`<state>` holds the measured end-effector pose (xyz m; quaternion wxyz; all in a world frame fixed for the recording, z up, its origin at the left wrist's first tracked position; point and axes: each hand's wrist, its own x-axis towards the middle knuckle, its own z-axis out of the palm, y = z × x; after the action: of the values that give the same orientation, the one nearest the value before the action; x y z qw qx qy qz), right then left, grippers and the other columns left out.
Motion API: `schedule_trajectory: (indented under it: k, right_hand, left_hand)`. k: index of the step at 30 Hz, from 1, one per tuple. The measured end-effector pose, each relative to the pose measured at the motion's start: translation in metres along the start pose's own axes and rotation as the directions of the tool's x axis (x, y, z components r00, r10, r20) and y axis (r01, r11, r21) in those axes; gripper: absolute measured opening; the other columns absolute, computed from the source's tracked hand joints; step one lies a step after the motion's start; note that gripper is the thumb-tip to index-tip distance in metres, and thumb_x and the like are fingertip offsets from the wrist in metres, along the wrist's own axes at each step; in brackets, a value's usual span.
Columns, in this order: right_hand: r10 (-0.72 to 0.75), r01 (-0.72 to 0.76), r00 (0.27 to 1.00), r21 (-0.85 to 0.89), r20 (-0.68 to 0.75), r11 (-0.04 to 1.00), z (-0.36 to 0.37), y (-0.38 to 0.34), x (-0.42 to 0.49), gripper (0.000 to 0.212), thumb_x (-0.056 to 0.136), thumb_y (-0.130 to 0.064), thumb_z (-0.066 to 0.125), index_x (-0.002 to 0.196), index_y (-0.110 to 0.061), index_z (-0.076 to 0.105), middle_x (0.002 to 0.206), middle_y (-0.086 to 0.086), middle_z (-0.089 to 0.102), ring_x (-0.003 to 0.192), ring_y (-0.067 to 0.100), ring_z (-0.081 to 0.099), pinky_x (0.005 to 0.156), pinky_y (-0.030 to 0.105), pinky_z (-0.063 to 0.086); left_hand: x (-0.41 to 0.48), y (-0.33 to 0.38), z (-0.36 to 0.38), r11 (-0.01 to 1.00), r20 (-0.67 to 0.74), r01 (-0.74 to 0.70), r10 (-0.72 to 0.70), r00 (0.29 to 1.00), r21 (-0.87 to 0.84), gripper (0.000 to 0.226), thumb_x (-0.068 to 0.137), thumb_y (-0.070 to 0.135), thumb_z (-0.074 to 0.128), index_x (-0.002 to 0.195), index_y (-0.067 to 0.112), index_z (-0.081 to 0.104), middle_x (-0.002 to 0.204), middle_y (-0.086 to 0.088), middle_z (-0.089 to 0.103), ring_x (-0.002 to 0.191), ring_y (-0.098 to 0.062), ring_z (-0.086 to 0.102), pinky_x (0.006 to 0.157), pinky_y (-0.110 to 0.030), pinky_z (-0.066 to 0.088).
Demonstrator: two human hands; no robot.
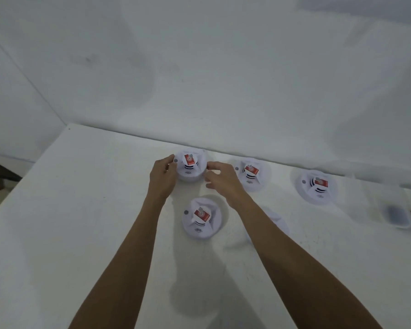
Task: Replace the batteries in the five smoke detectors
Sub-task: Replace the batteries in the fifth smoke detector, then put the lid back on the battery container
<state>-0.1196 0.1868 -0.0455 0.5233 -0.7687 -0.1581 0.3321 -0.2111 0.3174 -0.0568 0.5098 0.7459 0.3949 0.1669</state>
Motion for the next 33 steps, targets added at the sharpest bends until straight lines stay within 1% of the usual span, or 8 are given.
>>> schedule_trajectory:
  k: [2, 4, 6, 11, 14, 17, 25, 33]
  right_hand:
    - [-0.016, 0.017, 1.000, -0.045, 0.016, 0.999, 0.002, 0.003, 0.002, 0.032, 0.093, -0.009, 0.050, 0.122, -0.011, 0.062, 0.112, -0.003, 0.061, 0.079, 0.017, 0.059, 0.081, 0.039, 0.056]
    - [-0.024, 0.025, 1.000, -0.061, 0.011, 0.998, 0.002, 0.007, 0.004, 0.035, 0.093, -0.005, 0.047, 0.125, -0.010, 0.060, 0.112, -0.003, 0.060, 0.080, 0.017, 0.059, 0.081, 0.038, 0.056]
    - [-0.009, 0.010, 1.000, -0.050, 0.020, 0.999, 0.001, 0.009, 0.005, 0.038, 0.093, -0.003, 0.046, 0.128, -0.010, 0.058, 0.115, -0.004, 0.059, 0.085, 0.017, 0.059, 0.081, 0.036, 0.055]
    - [0.049, -0.050, 0.997, 0.006, 0.052, 0.999, -0.006, 0.012, 0.005, 0.042, 0.093, -0.006, 0.049, 0.135, -0.010, 0.050, 0.129, 0.001, 0.055, 0.099, 0.020, 0.061, 0.088, 0.035, 0.055]
    - [0.064, -0.065, 0.998, 0.071, 0.020, 0.995, -0.016, 0.010, -0.004, 0.038, 0.095, -0.011, 0.050, 0.133, -0.011, 0.052, 0.120, 0.004, 0.060, 0.097, 0.022, 0.065, 0.086, 0.035, 0.056]
    - [0.029, -0.030, 1.000, 0.142, 0.011, 0.989, -0.034, 0.003, -0.022, 0.030, 0.095, -0.015, 0.053, 0.124, -0.011, 0.058, 0.111, 0.004, 0.065, 0.095, 0.023, 0.068, 0.085, 0.035, 0.057]
    - [-0.040, 0.063, 0.995, 0.253, -0.092, 0.965, -0.111, 0.006, -0.087, 0.024, 0.093, -0.008, 0.051, 0.110, -0.011, 0.067, 0.104, 0.006, 0.072, 0.092, 0.026, 0.070, 0.082, 0.035, 0.058]
    - [-0.041, 0.126, 0.949, 0.257, -0.313, 0.958, -0.224, 0.033, -0.155, 0.021, 0.093, -0.009, 0.054, 0.110, -0.008, 0.066, 0.103, 0.010, 0.072, 0.092, 0.030, 0.070, 0.084, 0.039, 0.057]
  left_hand:
    - [0.002, -0.006, 0.002, 1.000, 0.005, -0.007, 0.007, 1.000, 0.011, 0.034, 0.093, 0.006, 0.039, 0.073, 0.032, 0.048, 0.075, 0.012, 0.046, 0.070, -0.002, 0.041, 0.067, -0.021, 0.035]
    - [0.001, -0.012, 0.004, 1.000, 0.018, -0.010, 0.010, 1.000, 0.006, 0.025, 0.096, 0.011, 0.040, 0.104, 0.016, 0.063, 0.101, 0.003, 0.051, 0.094, -0.012, 0.046, 0.085, -0.029, 0.039]
    - [0.002, -0.017, 0.005, 1.000, 0.043, 0.002, -0.002, 0.999, 0.002, 0.034, 0.096, 0.019, 0.040, 0.125, 0.012, 0.056, 0.122, -0.001, 0.051, 0.114, -0.016, 0.045, 0.098, -0.033, 0.038]
    - [-0.007, -0.005, 0.001, 1.000, 0.069, -0.004, 0.004, 0.998, -0.009, 0.022, 0.096, 0.012, 0.040, 0.106, 0.019, 0.059, 0.098, 0.003, 0.062, 0.087, -0.005, 0.055, 0.074, -0.019, 0.042]
    - [-0.015, 0.000, 0.001, 0.988, 0.078, -0.052, 0.041, 0.996, 0.142, 0.033, 0.097, 0.013, 0.044, 0.128, 0.010, 0.054, 0.126, -0.009, 0.056, 0.109, -0.020, 0.052, 0.086, -0.025, 0.039]
    - [-0.026, 0.005, 0.002, 0.965, 0.065, -0.094, 0.081, 0.995, 0.243, 0.038, 0.095, 0.017, 0.049, 0.133, 0.011, 0.051, 0.138, -0.013, 0.047, 0.128, -0.024, 0.040, 0.102, -0.032, 0.034]
    - [-0.089, 0.053, 0.037, 0.947, 0.088, -0.297, 0.288, 0.954, 0.120, 0.033, 0.095, 0.020, 0.050, 0.127, 0.017, 0.056, 0.132, 0.002, 0.053, 0.121, -0.011, 0.046, 0.100, -0.028, 0.038]
    - [-0.152, 0.097, 0.127, 0.956, 0.262, -0.281, 0.293, 0.919, -0.082, 0.026, 0.095, 0.021, 0.052, 0.119, 0.025, 0.061, 0.121, 0.012, 0.059, 0.097, 0.008, 0.055, 0.071, -0.009, 0.043]
